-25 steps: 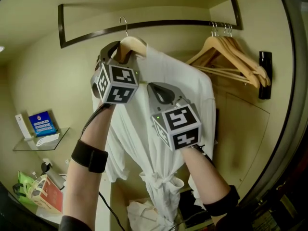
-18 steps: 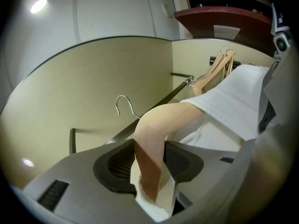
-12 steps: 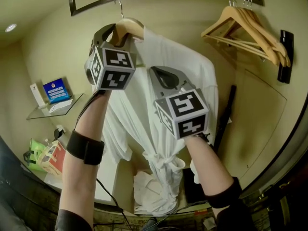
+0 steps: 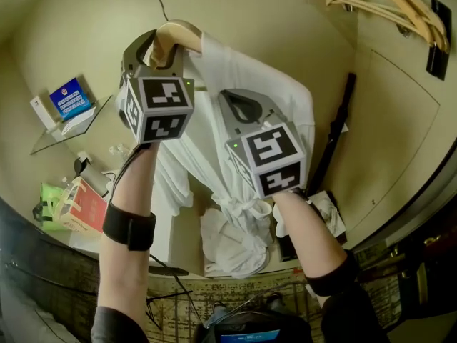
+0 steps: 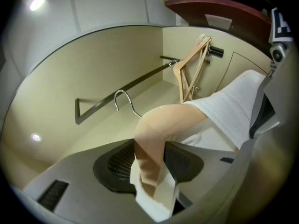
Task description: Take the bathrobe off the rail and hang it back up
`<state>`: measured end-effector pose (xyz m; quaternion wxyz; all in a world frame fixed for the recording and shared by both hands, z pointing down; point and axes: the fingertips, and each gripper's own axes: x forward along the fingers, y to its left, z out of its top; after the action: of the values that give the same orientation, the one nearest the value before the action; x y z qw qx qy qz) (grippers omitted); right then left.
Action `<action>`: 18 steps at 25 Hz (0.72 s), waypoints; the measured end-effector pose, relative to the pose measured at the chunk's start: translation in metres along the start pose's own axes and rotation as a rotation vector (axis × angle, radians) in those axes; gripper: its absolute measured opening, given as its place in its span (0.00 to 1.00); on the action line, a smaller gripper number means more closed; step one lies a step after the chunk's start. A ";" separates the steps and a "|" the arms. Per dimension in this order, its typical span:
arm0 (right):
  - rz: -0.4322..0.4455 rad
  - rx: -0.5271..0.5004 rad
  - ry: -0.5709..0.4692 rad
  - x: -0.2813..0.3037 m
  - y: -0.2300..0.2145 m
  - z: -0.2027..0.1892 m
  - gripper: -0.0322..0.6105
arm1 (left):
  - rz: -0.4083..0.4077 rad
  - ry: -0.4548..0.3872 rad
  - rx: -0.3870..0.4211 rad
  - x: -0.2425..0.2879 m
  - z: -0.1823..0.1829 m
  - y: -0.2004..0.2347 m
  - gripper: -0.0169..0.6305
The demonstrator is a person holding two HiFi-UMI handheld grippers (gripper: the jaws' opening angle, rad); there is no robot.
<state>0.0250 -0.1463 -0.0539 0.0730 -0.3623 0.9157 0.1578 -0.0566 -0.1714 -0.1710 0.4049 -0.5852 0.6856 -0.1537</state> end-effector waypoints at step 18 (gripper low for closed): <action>-0.060 0.119 0.328 -0.030 0.096 -0.195 0.09 | -0.190 0.141 -0.088 -0.090 -0.160 -0.118 0.32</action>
<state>-0.0226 -0.1278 0.1589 -0.0515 -0.4053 0.9118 0.0399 -0.0953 -0.1623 0.0439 0.3131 -0.6526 0.6598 -0.2019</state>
